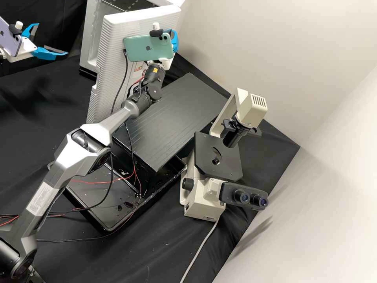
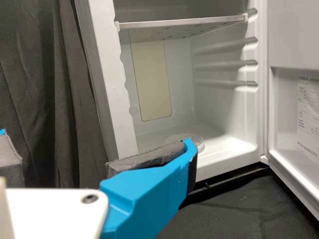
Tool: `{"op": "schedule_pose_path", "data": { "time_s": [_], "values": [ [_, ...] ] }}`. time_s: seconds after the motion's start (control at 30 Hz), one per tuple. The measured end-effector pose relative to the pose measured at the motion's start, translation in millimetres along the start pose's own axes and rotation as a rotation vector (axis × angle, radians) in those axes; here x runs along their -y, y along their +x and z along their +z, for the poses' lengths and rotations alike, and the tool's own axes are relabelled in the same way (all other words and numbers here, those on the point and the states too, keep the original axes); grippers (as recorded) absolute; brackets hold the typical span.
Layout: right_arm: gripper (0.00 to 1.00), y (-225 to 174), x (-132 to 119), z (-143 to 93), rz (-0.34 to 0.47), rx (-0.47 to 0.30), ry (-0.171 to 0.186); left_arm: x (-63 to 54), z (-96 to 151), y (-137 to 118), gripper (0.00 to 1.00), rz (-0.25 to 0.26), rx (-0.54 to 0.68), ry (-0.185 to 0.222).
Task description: Close the incubator door
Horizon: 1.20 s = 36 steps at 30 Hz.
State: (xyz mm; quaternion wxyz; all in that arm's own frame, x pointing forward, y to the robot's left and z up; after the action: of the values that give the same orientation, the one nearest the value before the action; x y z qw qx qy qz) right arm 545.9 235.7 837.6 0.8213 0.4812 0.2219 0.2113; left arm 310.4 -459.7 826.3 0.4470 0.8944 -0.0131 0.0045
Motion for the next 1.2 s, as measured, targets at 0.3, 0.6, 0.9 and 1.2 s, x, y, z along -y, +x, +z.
{"op": "schedule_pose_path", "data": {
  "time_s": [0.3,0.6,0.9,1.2],
  "values": [
    [0.00,16,-1,-18,0.024,0.046,-0.100,0.0,0,0,1.00,0.000,0.000,0.000],
    [0.00,21,-5,-32,0.050,0.034,-0.108,0.0,0,0,1.00,0.000,0.000,0.000],
    [0.00,26,-5,-44,0.081,0.013,-0.110,0.0,0,0,1.00,0.000,0.000,0.000],
    [0.00,29,-2,-56,0.089,0.002,-0.103,0.0,0,0,1.00,0.000,0.000,0.000]
  ]
}}
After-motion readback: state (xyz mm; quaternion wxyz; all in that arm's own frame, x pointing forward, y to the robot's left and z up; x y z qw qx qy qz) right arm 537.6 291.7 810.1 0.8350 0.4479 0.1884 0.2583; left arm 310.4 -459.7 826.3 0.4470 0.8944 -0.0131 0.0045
